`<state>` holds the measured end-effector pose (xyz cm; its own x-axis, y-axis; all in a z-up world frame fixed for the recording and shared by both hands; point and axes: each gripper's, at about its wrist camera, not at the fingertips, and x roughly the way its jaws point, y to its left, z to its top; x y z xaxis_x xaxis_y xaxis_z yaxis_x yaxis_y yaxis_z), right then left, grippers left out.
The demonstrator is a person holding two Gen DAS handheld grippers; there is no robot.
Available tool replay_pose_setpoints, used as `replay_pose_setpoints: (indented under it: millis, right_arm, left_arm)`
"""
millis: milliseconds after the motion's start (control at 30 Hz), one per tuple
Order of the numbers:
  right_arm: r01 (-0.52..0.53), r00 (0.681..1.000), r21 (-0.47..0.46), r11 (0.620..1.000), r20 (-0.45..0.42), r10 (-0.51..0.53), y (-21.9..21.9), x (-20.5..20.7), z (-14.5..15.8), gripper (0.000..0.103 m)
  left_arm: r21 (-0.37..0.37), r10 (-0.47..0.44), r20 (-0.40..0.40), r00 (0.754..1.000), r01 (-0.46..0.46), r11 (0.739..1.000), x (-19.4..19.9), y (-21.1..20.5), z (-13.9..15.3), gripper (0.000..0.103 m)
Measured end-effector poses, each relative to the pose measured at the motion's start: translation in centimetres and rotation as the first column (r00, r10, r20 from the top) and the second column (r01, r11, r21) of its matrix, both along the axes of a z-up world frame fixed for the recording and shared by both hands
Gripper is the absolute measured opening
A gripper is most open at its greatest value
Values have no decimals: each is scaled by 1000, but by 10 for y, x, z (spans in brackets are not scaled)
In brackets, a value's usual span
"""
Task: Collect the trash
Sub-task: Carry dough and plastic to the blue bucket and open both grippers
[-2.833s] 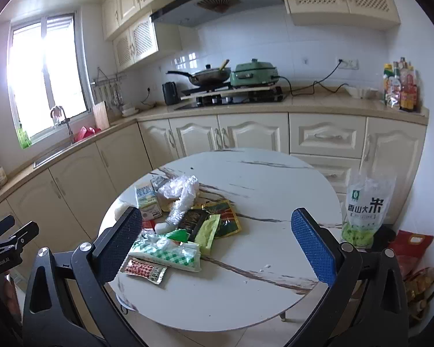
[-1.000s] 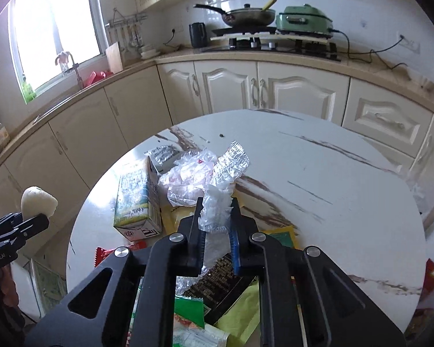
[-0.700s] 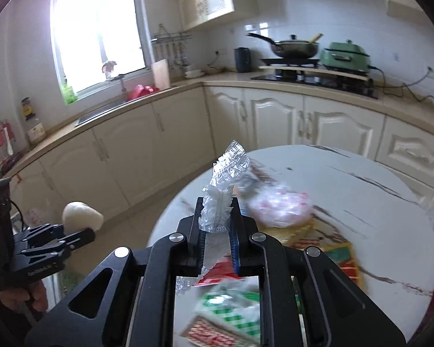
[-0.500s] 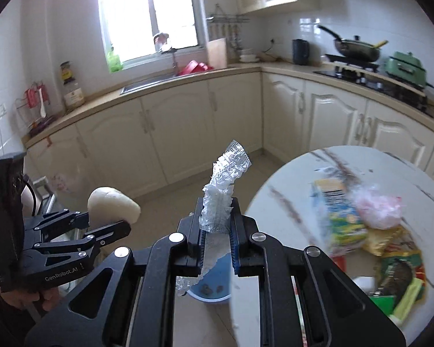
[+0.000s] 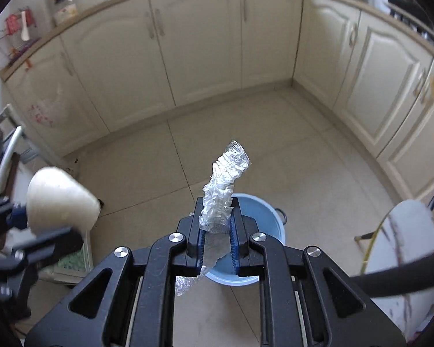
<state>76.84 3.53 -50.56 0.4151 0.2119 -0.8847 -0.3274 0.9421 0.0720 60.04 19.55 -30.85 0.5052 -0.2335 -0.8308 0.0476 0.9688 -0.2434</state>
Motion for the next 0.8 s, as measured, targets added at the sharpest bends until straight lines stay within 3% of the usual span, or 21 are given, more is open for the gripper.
replay_pose_setpoints:
  millis: [100, 133, 167, 267, 367, 533, 567, 633, 800]
  right_arm:
    - [21, 999, -8, 1000, -36, -21, -7, 17, -31, 21]
    - [33, 999, -19, 999, -35, -34, -10, 21, -39, 27]
    - [42, 998, -12, 999, -39, -42, -13, 23, -44, 41]
    - [77, 996, -4, 997, -33, -77, -26, 26, -55, 62]
    - [105, 994, -13, 994, -20, -106, -35, 30, -56, 76]
    - [164, 986, -30, 986, -14, -164, -50, 34, -56, 84]
    - [168, 986, -39, 985, -9, -168, -51, 34, -55, 84]
    - [174, 985, -55, 983, -6, -174, -54, 40, -56, 87]
    - [198, 980, -19, 980, -11, -199, -61, 42, -48, 91]
  left_arm:
    - [-14, -15, -48, 999, 15, 1000, 21, -7, -23, 37]
    - [-8, -24, -55, 998, 23, 1000, 27, -11, -29, 37]
    - [-12, -33, -59, 998, 33, 999, 34, -13, -33, 37]
    - [-39, -55, -96, 994, 52, 998, 53, -24, -49, 37]
    - [-39, -72, -115, 991, 68, 997, 71, -35, -61, 37]
    - [-34, -71, -127, 989, 67, 997, 92, -35, -72, 42]
    - [-29, -68, -128, 989, 64, 997, 96, -36, -71, 46]
    - [-6, -42, -127, 991, 42, 999, 99, -37, -71, 68]
    - [14, -10, -108, 994, 12, 1000, 84, -55, -77, 70]
